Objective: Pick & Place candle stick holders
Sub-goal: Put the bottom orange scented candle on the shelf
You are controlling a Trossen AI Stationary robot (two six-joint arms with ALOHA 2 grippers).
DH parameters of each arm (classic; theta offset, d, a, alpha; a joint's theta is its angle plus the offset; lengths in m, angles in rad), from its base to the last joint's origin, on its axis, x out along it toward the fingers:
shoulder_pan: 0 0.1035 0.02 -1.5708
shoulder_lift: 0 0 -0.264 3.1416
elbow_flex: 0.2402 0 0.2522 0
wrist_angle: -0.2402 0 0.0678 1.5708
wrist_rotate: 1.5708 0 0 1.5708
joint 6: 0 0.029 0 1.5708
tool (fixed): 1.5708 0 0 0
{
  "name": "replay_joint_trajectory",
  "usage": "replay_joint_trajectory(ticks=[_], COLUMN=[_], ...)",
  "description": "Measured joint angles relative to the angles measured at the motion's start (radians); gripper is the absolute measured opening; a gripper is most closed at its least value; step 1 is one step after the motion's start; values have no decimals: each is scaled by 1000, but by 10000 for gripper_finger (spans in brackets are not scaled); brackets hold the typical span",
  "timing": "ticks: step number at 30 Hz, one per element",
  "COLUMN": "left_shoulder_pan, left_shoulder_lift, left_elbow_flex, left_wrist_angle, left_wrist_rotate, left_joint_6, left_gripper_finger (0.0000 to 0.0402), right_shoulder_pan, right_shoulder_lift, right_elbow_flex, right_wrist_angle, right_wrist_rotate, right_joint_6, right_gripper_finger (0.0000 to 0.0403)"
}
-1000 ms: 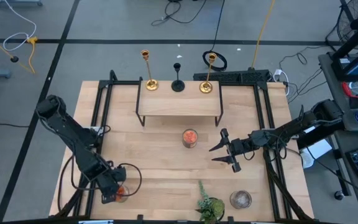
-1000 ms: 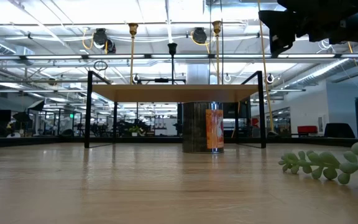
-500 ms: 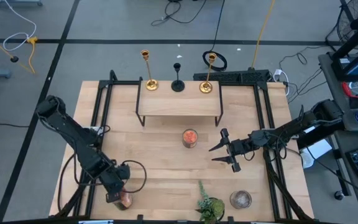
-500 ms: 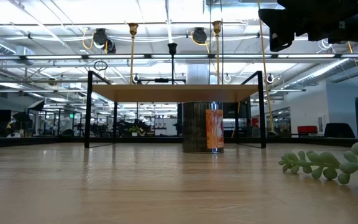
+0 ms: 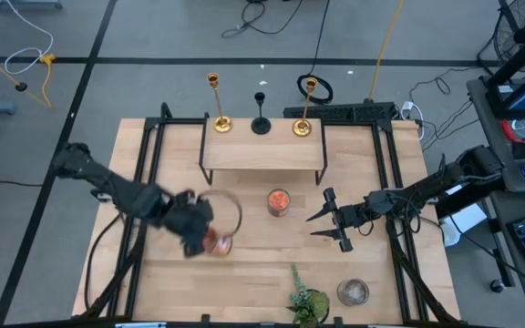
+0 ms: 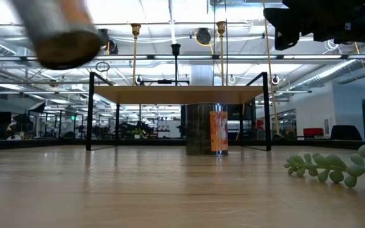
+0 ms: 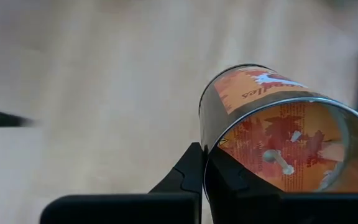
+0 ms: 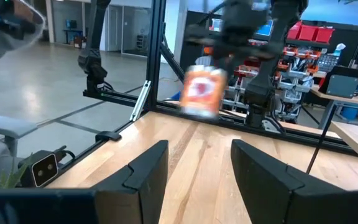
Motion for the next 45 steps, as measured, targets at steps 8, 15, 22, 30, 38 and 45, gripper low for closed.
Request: replay_joint_trajectory(ticks=[8,15,22,30,38,45], left_shoulder_pan=[355,632,822,924,954,960], left_shoulder_lift=[0,8,37,140,199,199], left_elbow_flex=[183,341,355,355,357,355], left_wrist_angle=[-163,-318,-342,-322,-298,-269], left_wrist_rotate=[-21,-12,9,19,36,40], left_joint_6=[51,160,201,280,323,368], left_gripper_finger=[4,3,4,6,16,9], right_shoulder_pan=[0,0,0,0,0,0], right_shoulder_lift=[0,0,0,0,0,0], right_elbow_flex=[0,0,0,0,0,0], right_wrist_angle=[-1,-11,-19,-25,-31,-30], right_wrist_rotate=[0,0,0,0,0,0], right_joint_6=[3,3,3,12,16,23], right_gripper_finger=[173,173,173,173,173,173])
